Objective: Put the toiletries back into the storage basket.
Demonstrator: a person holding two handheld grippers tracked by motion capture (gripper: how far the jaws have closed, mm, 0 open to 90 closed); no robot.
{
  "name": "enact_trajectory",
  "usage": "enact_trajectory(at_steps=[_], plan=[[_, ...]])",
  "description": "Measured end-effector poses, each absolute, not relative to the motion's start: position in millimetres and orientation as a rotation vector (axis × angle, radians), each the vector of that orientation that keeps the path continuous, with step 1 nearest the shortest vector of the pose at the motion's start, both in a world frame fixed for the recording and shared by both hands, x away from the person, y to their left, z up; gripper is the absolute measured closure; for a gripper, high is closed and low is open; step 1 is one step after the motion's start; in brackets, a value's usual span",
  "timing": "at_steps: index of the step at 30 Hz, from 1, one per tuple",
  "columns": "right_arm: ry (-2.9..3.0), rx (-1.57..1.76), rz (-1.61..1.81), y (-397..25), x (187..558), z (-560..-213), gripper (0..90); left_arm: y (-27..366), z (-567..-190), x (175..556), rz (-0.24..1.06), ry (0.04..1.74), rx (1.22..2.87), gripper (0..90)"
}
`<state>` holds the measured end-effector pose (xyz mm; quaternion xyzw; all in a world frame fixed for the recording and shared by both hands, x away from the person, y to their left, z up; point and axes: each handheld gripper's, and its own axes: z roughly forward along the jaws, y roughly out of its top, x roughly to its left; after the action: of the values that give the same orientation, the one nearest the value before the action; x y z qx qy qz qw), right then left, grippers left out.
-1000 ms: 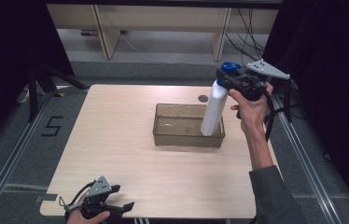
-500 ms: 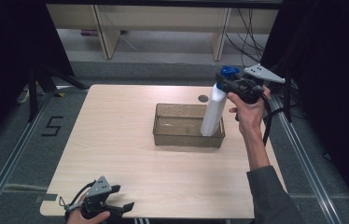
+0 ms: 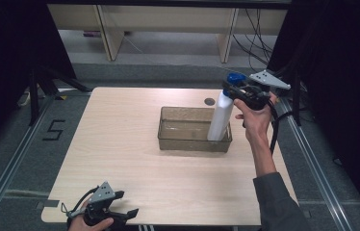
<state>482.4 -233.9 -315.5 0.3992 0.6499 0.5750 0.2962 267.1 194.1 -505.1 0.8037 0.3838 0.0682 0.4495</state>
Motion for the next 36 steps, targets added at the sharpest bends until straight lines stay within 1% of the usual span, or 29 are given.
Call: enact_trajectory(at_steps=[14, 18, 20, 26, 29, 36], plan=[[1.762, 1.108, 1.491, -240, 485, -343, 61.7, 194, -505, 267, 0.170, 0.951, 1.986, 15.2], [1.767, 1.113, 1.491, -239, 483, -344, 61.0, 194, -505, 267, 0.165, 0.948, 1.988, 15.2], [1.772, 1.123, 1.489, -239, 483, -344, 54.7, 194, -505, 267, 0.170, 0.950, 1.987, 15.2], [1.756, 1.166, 1.509, -239, 483, -346, 45.0, 195, -505, 268, 0.168, 0.947, 1.995, 15.2], [1.759, 1.179, 1.501, -240, 482, -345, 36.4, 194, -505, 267, 0.166, 0.950, 1.988, 15.2], [1.774, 1.189, 1.540, -242, 478, -345, 34.8, 194, -506, 267, 0.165, 0.950, 1.991, 15.2]])
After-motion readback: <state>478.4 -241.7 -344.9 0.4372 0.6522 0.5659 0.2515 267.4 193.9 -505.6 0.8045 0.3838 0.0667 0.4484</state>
